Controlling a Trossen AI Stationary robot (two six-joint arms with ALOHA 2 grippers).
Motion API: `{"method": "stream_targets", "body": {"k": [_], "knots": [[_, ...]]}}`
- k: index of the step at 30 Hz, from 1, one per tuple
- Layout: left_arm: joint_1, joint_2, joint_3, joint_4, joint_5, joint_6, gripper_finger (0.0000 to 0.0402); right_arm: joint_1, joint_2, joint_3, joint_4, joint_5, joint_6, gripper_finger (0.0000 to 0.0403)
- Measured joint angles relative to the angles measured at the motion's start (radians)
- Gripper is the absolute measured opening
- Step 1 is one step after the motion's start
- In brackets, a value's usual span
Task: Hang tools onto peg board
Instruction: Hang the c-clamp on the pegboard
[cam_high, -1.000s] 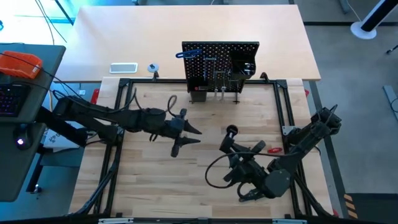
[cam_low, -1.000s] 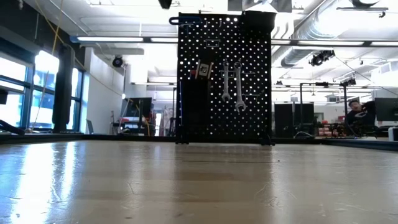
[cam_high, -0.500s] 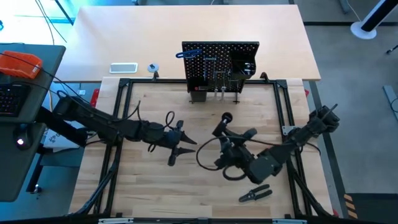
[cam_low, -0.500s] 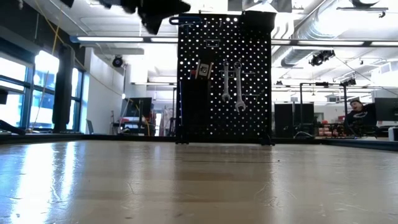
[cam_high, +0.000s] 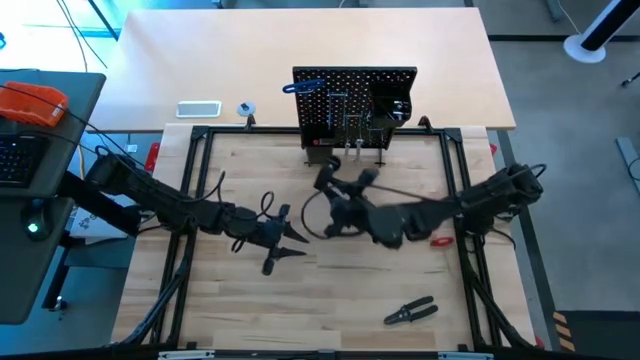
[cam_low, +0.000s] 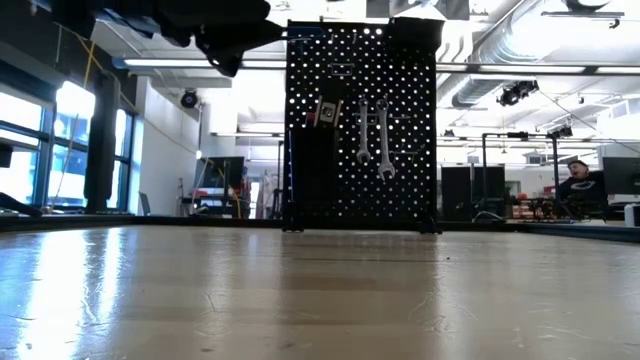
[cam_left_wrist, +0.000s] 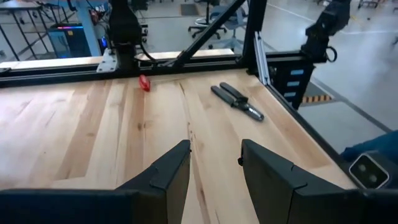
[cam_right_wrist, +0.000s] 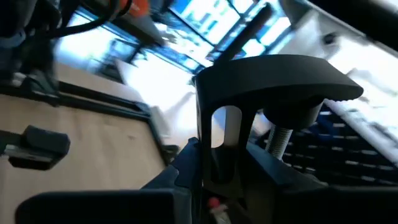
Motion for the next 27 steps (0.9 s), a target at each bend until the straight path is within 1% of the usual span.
{"method": "stream_targets", "body": {"k": [2, 8, 12, 16, 20, 23, 27], "knots": [[-0.004, 0.0, 0.0, -0.007, 0.0, 0.007, 0.0138, -0.055, -0.008, 0.0, -0.039, -0.067, 0.049, 0.0071], [-0.015, 0.0, 0.0, -0.035, -0.001, 0.039, 0.0138, -0.178, -0.025, 0.0, -0.087, -0.046, 0.035, 0.0071], [-0.014, 0.0, 0.0, -0.067, -0.002, 0.066, 0.0138, -0.231, -0.05, 0.0, -0.144, -0.094, 0.047, 0.0071], [-0.008, 0.0, 0.0, -0.075, -0.033, 0.083, 0.0138, -0.248, -0.07, 0.0, -0.203, -0.115, 0.047, 0.0071], [0.004, 0.0, 0.0, -0.072, -0.048, 0.085, 0.0138, -0.248, -0.089, 0.0, -0.217, -0.144, 0.059, 0.0071], [0.017, 0.0, 0.0, -0.06, -0.05, 0.089, 0.0138, -0.248, -0.112, 0.0, -0.245, -0.185, 0.11, 0.0071], [0.03, 0.0, 0.0, -0.05, -0.051, 0.068, 0.0138, -0.25, -0.156, 0.0, -0.342, -0.256, 0.238, 0.0071]]}}
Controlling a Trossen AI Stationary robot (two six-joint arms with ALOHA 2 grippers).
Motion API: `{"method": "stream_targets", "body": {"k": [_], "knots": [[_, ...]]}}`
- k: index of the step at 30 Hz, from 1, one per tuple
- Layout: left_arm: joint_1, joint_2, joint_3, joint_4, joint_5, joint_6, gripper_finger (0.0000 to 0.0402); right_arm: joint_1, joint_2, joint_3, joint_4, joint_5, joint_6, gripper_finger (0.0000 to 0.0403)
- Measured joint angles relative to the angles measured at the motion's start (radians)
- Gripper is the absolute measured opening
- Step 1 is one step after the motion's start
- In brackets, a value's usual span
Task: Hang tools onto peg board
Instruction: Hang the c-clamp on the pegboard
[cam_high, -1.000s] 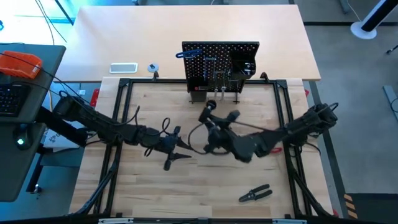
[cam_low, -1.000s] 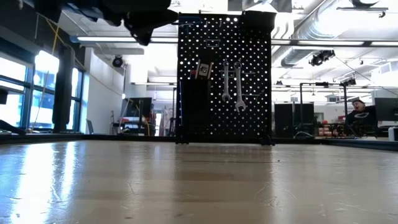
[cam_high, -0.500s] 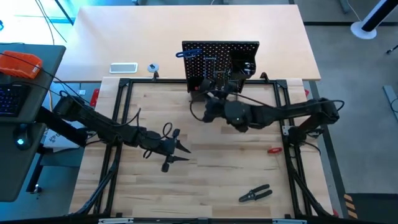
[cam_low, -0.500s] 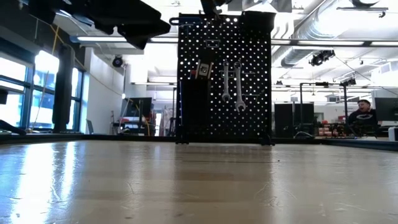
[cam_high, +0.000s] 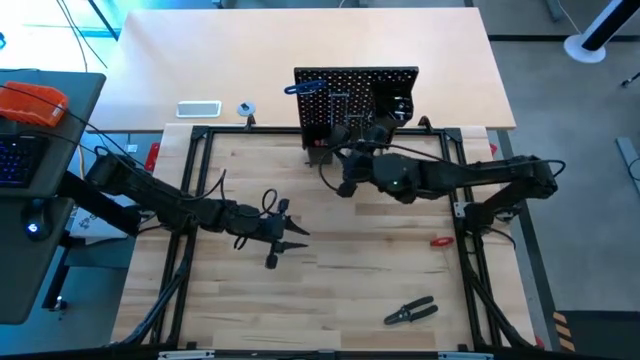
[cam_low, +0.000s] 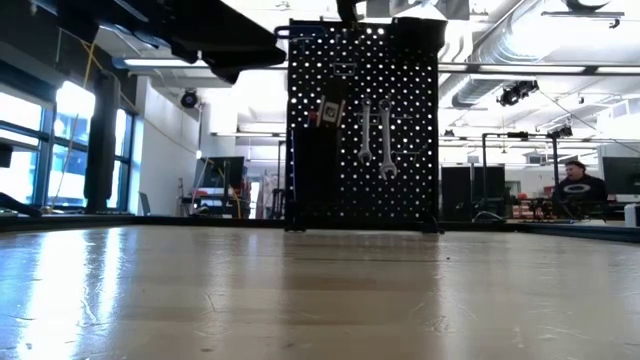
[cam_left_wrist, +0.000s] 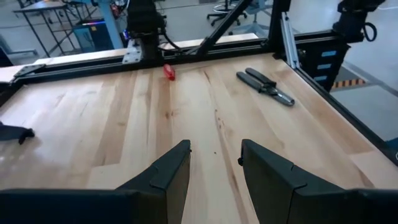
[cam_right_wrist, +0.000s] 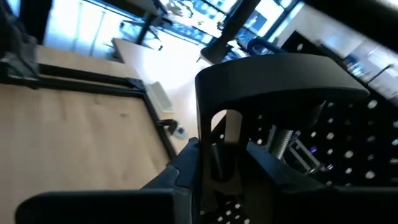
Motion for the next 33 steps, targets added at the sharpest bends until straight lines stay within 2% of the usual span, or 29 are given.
{"method": "stream_targets", "body": {"k": [9, 16, 23, 33], "knots": [[0.0, 0.0, 0.0, -0.02, 0.0, 0.021, 0.0138, 0.055, -0.072, 0.002, -0.181, -0.07, 0.176, 0.0071], [0.0, 0.0, 0.0, -0.022, -0.01, 0.031, 0.0138, 0.102, -0.126, 0.0, -0.242, -0.182, 0.267, 0.0071], [0.001, 0.0, 0.0, -0.022, -0.049, 0.048, 0.0138, 0.079, -0.136, 0.0, -0.312, -0.133, 0.291, 0.0071], [0.001, 0.0, 0.0, -0.014, -0.055, 0.013, 0.0138, 0.029, -0.135, 0.0, -0.298, -0.184, 0.272, 0.0071]]}}
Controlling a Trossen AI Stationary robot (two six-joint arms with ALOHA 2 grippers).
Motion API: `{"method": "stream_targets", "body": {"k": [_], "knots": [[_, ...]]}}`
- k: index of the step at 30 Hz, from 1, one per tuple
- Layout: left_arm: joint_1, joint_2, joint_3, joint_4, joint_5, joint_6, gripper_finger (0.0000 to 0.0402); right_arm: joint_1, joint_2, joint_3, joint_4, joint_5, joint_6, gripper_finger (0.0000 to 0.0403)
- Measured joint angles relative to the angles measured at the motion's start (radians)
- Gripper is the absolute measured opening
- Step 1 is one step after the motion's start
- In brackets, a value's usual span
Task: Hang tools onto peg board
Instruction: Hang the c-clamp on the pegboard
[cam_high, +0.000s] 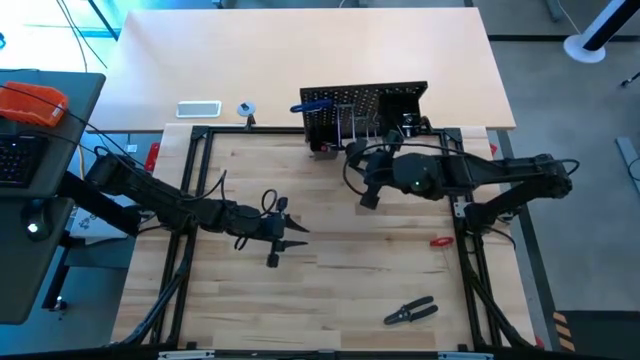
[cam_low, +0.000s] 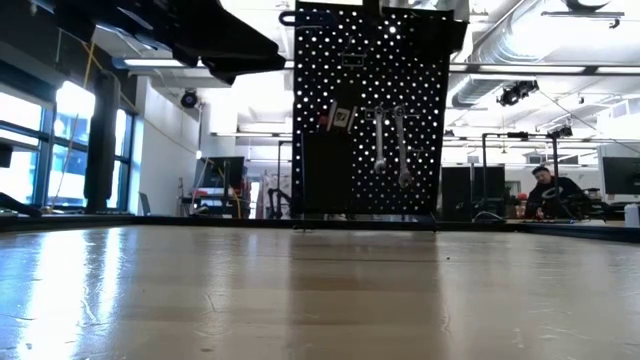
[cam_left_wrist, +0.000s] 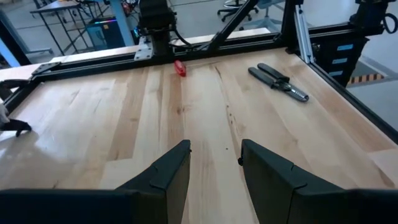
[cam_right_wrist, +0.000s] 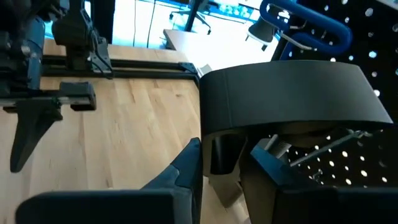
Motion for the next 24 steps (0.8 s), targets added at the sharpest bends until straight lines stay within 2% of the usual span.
{"method": "stream_targets", "body": {"k": [8, 24], "knots": [[0.0, 0.0, 0.0, 0.007, -0.005, -0.009, 0.0138, -0.013, 0.002, -0.001, 0.045, -0.042, -0.018, 0.0071], [0.0, 0.0, 0.0, 0.001, -0.005, -0.007, 0.0138, -0.089, -0.022, -0.002, 0.115, -0.094, 0.048, 0.0071]]}}
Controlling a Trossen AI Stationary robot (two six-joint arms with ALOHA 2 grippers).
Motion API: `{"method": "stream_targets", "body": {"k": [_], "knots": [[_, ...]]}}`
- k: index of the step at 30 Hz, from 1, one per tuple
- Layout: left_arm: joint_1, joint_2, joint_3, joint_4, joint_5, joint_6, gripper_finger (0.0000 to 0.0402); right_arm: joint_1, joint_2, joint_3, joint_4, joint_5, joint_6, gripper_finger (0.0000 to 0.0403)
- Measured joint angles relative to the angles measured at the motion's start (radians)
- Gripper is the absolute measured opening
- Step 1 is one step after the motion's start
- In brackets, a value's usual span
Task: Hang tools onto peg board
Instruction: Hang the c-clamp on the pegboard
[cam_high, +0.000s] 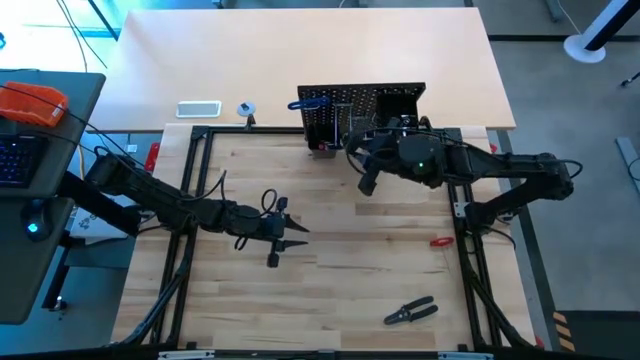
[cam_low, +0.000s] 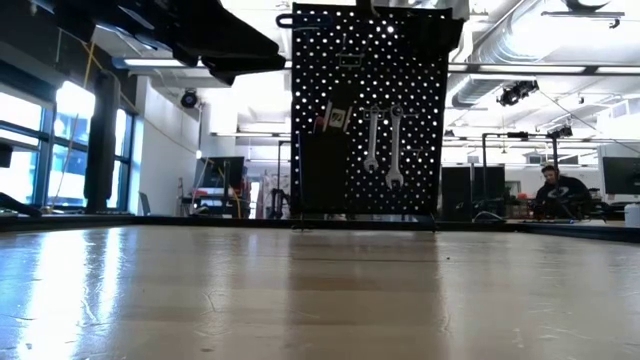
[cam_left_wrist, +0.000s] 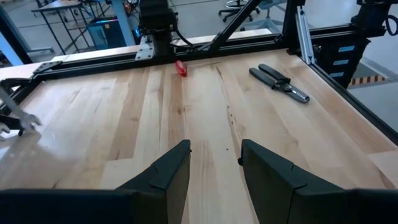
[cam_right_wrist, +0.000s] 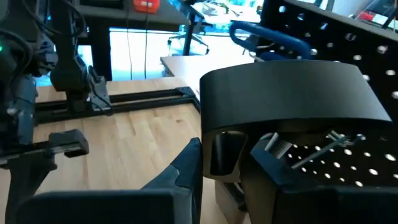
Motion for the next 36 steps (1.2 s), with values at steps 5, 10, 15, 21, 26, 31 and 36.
{"method": "stream_targets", "body": {"k": [5, 10, 15, 21, 26, 31, 36], "knots": [[0.0, 0.0, 0.0, -0.007, 0.0, -0.001, 0.0138, -0.002, -0.01, 0.0, -0.001, -0.013, 0.013, 0.0071], [0.0, 0.0, 0.0, -0.006, 0.0, -0.001, 0.0138, -0.001, -0.015, 0.0, -0.002, -0.041, 0.02, 0.0071], [0.0, 0.0, 0.0, -0.006, 0.0, -0.001, 0.0138, -0.005, -0.016, 0.0, -0.002, -0.034, 0.019, 0.0071], [0.0, 0.0, 0.0, -0.007, 0.0, -0.001, 0.0138, -0.013, -0.016, 0.0, -0.004, -0.017, 0.016, 0.0071], [0.0, 0.0, 0.0, -0.008, 0.0, 0.0, 0.0138, -0.017, -0.015, 0.0, 0.0, -0.028, 0.008, 0.0071], [0.0, 0.0, 0.0, -0.008, 0.0, 0.0, 0.0138, -0.019, -0.015, 0.0, 0.006, -0.015, 0.0, 0.0071], [0.0, 0.0, 0.0, -0.009, -0.007, 0.003, 0.0138, -0.02, -0.014, 0.0, 0.005, -0.022, -0.002, 0.0071]]}}
